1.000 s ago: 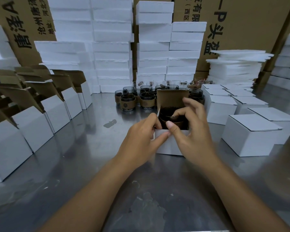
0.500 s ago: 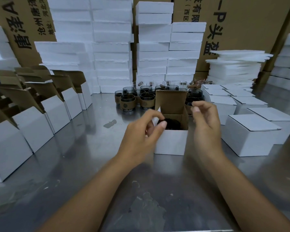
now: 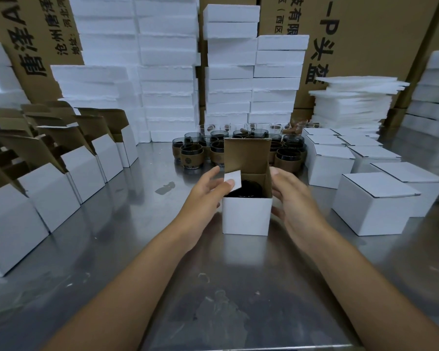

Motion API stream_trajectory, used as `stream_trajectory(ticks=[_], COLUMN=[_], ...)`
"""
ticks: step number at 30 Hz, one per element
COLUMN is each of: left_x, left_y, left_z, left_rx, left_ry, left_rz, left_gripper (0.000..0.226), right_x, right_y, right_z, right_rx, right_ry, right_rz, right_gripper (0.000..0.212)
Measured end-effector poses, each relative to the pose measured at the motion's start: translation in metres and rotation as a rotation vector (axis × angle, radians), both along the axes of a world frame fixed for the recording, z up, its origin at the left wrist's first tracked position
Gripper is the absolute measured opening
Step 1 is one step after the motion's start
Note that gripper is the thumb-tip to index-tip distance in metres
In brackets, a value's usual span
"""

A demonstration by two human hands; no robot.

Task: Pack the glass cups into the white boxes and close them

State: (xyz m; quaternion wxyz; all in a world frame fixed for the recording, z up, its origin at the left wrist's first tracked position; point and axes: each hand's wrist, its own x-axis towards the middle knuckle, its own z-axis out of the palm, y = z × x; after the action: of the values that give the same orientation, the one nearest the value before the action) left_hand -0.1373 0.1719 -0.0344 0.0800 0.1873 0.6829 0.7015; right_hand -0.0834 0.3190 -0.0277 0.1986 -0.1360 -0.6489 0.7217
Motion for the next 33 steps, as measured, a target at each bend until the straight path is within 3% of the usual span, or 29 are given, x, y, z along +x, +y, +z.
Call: stream_trajectory(ticks=[6, 12, 17, 22, 26, 30, 33], left_x=[0.0032, 0.0066, 0.0059, 0.0066, 0.0065, 0.0056, 0.0057], left_y=[-0.0026, -0.0045, -0.0035, -0.0048, -0.0047, -0.0032, -0.0025], left_z=[0.0035, 0.0030, 0.0042, 0.0031, 0.0034, 0.0026, 0.0030], left_rx=[0.031, 0.061, -0.059, -0.069, 0.023, 0.100, 0.060], left_ry=[0.003, 0.119, 0.235, 0.203, 0.168, 0.157, 0.205], left_rz=[-0.026, 0.041, 0.031, -0.007, 0.031, 0.048, 0.002], left_gripper=[0.030, 0.038, 0.039, 0.044, 0.037, 0.047, 0.026], right_x=[0.0047, 0.0024, 0.0009, 0.0037, 0.0026, 0.0027, 0.0050], right_y=[-0.0012, -0.0043, -0.0066, -0.0041, -0.0016, -0.0033, -0.0045], right_z=[0.0040, 0.0017, 0.0011, -0.0016, -0.0034, -0.0018, -0.0008], right_rx=[0.045, 0.016, 0.001, 0.045, 0.136, 0.168, 0.172], right_ry=[0.012, 0.024, 0.024, 0.065, 0.130, 0.166, 0.161], right_rz=[0.024, 0.075, 0.089, 0.135, 0.148, 0.148, 0.162], right_gripper=[0.039, 0.031, 0.030, 0.027, 0.034, 0.038, 0.029])
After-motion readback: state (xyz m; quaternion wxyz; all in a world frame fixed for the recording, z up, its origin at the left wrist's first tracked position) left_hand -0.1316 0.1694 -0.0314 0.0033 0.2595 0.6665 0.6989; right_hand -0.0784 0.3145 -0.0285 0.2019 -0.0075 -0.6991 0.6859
